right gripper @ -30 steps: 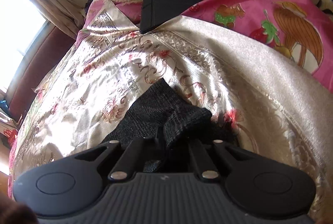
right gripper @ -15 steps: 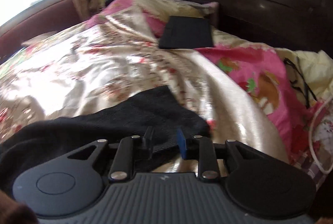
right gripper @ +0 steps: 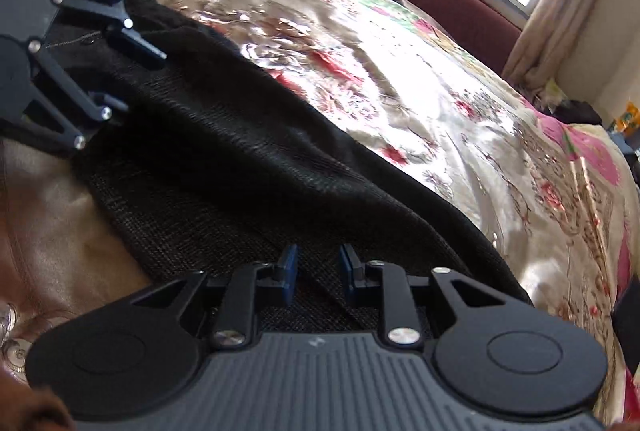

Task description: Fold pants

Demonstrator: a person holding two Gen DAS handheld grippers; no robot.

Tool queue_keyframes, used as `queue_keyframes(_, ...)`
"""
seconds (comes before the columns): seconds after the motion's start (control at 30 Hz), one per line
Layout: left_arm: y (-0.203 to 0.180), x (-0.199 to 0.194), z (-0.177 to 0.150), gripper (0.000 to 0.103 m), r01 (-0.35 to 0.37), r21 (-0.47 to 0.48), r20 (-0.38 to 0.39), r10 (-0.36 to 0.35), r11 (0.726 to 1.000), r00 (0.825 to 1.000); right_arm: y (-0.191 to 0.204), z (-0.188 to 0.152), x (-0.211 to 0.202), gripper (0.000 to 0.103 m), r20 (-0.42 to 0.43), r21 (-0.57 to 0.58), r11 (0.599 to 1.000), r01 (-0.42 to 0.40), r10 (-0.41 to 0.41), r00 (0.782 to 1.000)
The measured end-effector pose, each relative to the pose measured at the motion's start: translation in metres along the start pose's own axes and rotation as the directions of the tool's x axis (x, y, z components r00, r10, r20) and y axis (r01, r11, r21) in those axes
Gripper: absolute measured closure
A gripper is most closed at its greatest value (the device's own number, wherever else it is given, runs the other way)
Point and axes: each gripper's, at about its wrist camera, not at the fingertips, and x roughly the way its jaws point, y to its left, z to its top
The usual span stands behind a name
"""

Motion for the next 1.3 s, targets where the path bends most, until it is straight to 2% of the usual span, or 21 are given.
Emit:
queue_keyframes(0.17,0.015,0.007,0.003,0.04,0.014,-0.071,-0.002,-0.014,0.997,1.0,0.022,-0.001,0.016,0.076,-0.022,-0.118,0.992,0.036,-0.038,0.999)
queue_keyframes(0.43,0.024,0.007,0.006,0.04,0.037,-0.12,0.006,-0.037,0.992,0.999,0.019,0.001,0.023,0.078,-0.022,-0.11,0.986,0.123,-0.126,0.992)
queue_keyframes(0.57,0.03,0.01,0.009,0.04,0.058,-0.166,0.001,-0.059,0.984,0.998,0.024,0.001,0.013,0.078,0.01,-0.086,0.993,0.079,-0.078,0.997)
queue_keyframes(0.7,0.033,0.006,0.015,0.04,0.067,-0.184,0.016,-0.065,0.981,0.998,0.04,0.006,0.026,0.075,0.043,-0.116,0.986,0.121,-0.117,0.992)
queue_keyframes(0.8,0.035,0.001,0.017,0.04,0.064,-0.182,0.026,-0.06,0.981,0.998,0.041,0.016,0.032,0.074,0.054,-0.077,0.989,0.128,-0.125,0.991)
queue_keyframes(0.83,0.037,0.0,0.017,0.04,0.068,-0.187,0.027,-0.064,0.98,0.998,0.041,0.018,0.03,0.07,0.065,-0.067,0.99,0.124,-0.12,0.991)
queue_keyframes(0.93,0.043,-0.002,0.021,0.04,0.109,-0.232,0.03,-0.105,0.967,0.994,0.044,0.02,0.028,0.059,0.093,-0.085,0.989,0.119,-0.111,0.989)
queue_keyframes(1.1,0.05,-0.006,0.022,0.04,0.178,-0.313,0.056,-0.169,0.933,0.984,0.055,0.018,0.039,0.058,0.121,-0.109,0.967,0.229,-0.215,0.969)
queue_keyframes(1.17,0.05,-0.007,0.023,0.04,0.178,-0.315,0.061,-0.167,0.932,0.984,0.057,0.021,0.046,0.062,0.127,-0.113,0.954,0.279,-0.265,0.956)
queue_keyframes(1.2,0.049,-0.007,0.023,0.04,0.16,-0.301,0.056,-0.151,0.94,0.987,0.056,0.022,0.049,0.077,0.126,-0.114,0.949,0.295,-0.281,0.951)
queue_keyframes(1.23,0.048,-0.008,0.023,0.04,0.146,-0.283,0.051,-0.137,0.948,0.989,0.052,0.024,0.048,0.091,0.118,-0.1,0.956,0.276,-0.264,0.957)
queue_keyframes(1.3,0.044,-0.01,0.02,0.04,0.136,-0.249,0.043,-0.13,0.959,0.991,0.041,0.026,0.042,0.099,0.103,-0.038,0.976,0.214,-0.209,0.972)
